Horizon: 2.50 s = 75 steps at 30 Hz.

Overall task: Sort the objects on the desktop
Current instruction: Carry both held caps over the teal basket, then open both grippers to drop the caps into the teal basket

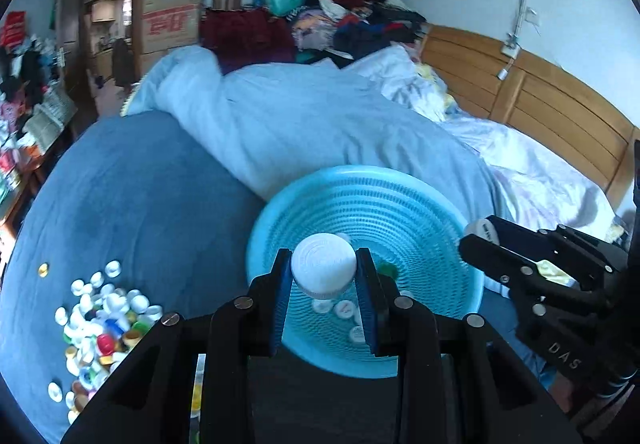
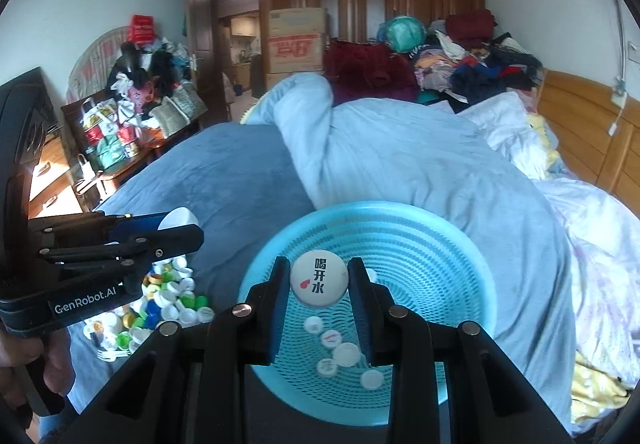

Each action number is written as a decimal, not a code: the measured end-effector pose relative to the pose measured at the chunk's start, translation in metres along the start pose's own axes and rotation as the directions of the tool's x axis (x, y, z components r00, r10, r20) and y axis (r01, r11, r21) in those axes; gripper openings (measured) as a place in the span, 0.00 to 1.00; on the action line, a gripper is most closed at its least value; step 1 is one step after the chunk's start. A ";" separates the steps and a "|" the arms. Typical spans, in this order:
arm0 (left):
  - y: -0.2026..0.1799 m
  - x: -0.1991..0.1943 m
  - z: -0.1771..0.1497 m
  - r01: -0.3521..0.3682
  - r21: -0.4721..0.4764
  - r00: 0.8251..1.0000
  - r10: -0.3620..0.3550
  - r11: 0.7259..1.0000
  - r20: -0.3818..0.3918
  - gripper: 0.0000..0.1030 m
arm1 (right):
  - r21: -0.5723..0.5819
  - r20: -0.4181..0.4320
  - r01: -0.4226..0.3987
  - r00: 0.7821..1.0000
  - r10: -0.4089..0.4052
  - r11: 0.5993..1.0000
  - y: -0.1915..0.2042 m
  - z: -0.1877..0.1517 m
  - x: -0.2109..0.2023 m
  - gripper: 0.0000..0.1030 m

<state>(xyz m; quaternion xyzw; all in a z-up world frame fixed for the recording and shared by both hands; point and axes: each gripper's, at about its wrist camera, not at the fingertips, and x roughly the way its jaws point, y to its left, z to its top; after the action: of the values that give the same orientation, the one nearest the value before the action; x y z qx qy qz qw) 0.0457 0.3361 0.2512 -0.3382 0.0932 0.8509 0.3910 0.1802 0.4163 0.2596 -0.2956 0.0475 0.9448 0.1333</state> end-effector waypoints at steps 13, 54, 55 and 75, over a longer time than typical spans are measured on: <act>-0.038 0.044 0.017 0.012 0.053 0.993 -0.005 0.999 -0.119 0.26 | 0.041 -0.149 0.039 0.988 -0.033 0.998 -0.052 -0.008 0.034 0.31; -0.039 0.083 0.009 -0.026 0.060 0.983 0.036 0.998 -0.179 0.69 | 0.043 -0.187 0.051 0.982 -0.042 0.998 -0.065 -0.023 0.055 0.47; -0.037 0.083 0.009 -0.067 0.057 0.983 0.076 0.996 -0.167 0.89 | 0.045 -0.174 0.073 0.983 -0.064 0.996 -0.067 -0.023 0.053 0.67; 0.214 -0.069 -0.150 -0.408 -0.353 0.906 0.422 0.842 -0.039 0.99 | -0.095 -0.280 -0.343 0.910 0.305 0.935 0.130 -0.157 0.078 0.97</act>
<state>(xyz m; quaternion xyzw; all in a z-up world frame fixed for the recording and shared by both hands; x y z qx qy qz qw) -0.0029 0.0863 0.1607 -0.3575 0.0023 0.9245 0.1323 0.1674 0.2825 0.0873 -0.4140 0.0455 0.9075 -0.0545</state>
